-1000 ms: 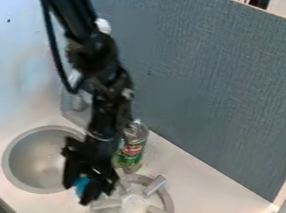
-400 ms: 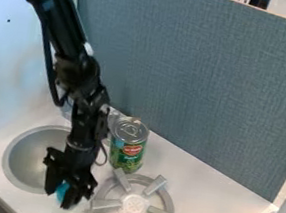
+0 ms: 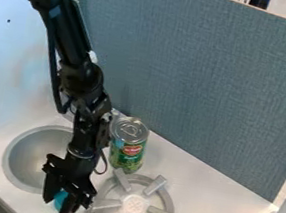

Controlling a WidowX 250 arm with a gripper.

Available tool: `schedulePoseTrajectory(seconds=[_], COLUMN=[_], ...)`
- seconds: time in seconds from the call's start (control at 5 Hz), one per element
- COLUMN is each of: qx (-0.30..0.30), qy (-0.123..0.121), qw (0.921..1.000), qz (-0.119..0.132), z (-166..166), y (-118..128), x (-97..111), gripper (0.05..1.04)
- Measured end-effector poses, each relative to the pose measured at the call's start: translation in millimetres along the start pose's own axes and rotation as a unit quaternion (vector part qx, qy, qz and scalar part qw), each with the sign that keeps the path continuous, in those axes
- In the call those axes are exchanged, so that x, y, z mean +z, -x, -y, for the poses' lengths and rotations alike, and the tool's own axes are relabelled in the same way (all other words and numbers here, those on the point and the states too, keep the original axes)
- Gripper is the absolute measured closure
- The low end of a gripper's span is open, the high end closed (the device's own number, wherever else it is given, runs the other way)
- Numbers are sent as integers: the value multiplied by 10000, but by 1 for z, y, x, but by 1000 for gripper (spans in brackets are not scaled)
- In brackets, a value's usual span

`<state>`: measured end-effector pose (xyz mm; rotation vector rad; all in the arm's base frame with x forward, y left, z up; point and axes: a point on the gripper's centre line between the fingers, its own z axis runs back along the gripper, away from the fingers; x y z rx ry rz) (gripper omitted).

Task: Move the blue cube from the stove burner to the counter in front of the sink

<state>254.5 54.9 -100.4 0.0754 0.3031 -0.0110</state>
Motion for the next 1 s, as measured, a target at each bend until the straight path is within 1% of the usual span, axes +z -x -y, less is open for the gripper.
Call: schedulePoseTrajectory(seconds=[0.2,0.4,0.6,0.8,1.0], qx=[81,121,-326,-1020,-1596], qy=[14,56,72,205,283], qw=[10000,9964,9961,9901,9824], qz=[46,843,812,944,927], z=[2,0,16,49,83], y=[13,14,19,21,25], x=[11,68,84,101,104], gripper=[114,79,83,83,83])
